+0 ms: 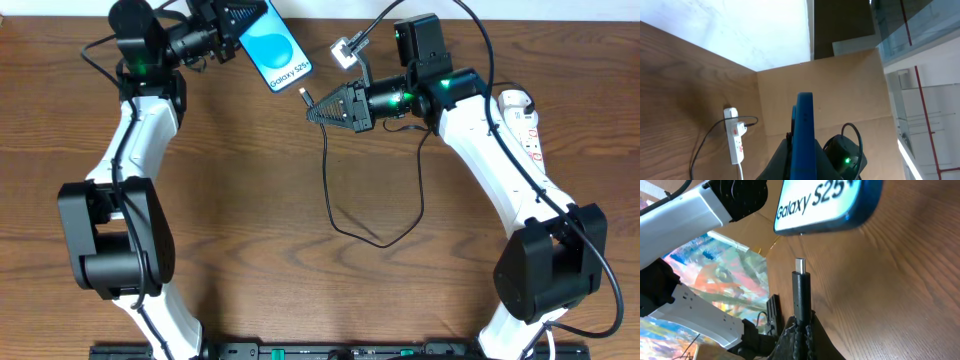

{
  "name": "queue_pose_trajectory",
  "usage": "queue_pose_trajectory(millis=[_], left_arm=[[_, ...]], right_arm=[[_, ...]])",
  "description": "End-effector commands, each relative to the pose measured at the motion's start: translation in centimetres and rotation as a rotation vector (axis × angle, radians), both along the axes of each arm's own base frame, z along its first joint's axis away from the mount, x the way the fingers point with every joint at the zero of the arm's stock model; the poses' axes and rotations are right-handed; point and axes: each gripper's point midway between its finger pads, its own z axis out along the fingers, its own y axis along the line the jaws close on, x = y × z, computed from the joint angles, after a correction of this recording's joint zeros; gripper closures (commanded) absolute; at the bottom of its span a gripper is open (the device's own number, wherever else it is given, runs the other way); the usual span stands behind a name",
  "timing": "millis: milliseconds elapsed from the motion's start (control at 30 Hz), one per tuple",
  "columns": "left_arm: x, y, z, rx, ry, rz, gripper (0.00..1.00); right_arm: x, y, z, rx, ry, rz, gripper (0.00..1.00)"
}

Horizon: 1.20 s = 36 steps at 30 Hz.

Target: Plug charger to phone and switch on socket

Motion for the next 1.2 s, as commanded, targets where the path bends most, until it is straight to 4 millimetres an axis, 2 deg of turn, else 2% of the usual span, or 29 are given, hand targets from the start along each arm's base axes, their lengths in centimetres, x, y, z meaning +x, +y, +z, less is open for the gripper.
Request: queue_pose_trajectory(millis=[0,500,1167], left_arm=[[-0.2,-0.5,1.3,0.007,-0.051,-0.002,0.93],[-0.5,-0.7,1.2,0.017,-0.063,-0.024,0.93],[-1.0,-2.0,1.2,0.017,-0.063,-0.056,0.93]], right_arm=[[-0.3,0.1,0.7,0.022,0.002,0.017,0.99],[-0.2,0.1,0.8,0.028,-0.013,0.018,0.99],[0.1,0.1,0.6,0.011,-0.007,-0.002,0.99]])
